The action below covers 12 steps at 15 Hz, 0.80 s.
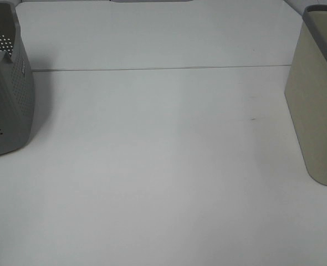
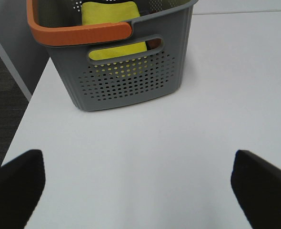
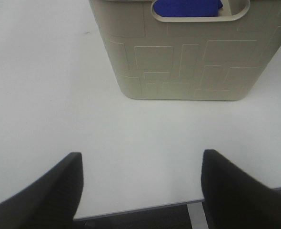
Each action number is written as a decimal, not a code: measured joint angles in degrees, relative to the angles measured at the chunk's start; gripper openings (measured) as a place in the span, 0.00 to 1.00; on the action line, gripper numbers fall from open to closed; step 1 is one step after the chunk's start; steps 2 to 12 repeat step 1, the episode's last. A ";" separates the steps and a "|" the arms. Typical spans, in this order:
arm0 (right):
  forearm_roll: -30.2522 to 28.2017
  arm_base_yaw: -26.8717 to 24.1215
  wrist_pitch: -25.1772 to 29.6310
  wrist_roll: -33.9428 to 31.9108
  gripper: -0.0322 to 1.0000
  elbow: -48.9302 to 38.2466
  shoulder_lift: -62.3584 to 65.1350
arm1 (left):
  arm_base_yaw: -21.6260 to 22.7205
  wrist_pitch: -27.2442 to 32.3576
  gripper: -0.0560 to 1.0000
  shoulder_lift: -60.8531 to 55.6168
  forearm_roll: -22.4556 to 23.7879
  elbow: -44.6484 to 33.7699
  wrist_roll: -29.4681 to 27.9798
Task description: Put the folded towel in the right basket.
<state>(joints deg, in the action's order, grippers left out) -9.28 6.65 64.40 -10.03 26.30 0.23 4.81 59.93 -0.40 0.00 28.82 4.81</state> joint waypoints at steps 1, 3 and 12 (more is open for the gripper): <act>0.00 0.00 0.00 0.00 0.70 0.00 0.00 | 0.00 0.00 0.99 0.00 0.00 0.00 0.00; 0.00 0.00 0.00 0.00 0.70 0.00 0.00 | 0.00 0.00 0.99 0.00 0.00 0.00 0.00; 0.00 0.00 0.00 0.00 0.70 0.00 0.00 | 0.00 0.00 0.99 0.00 0.00 0.00 0.00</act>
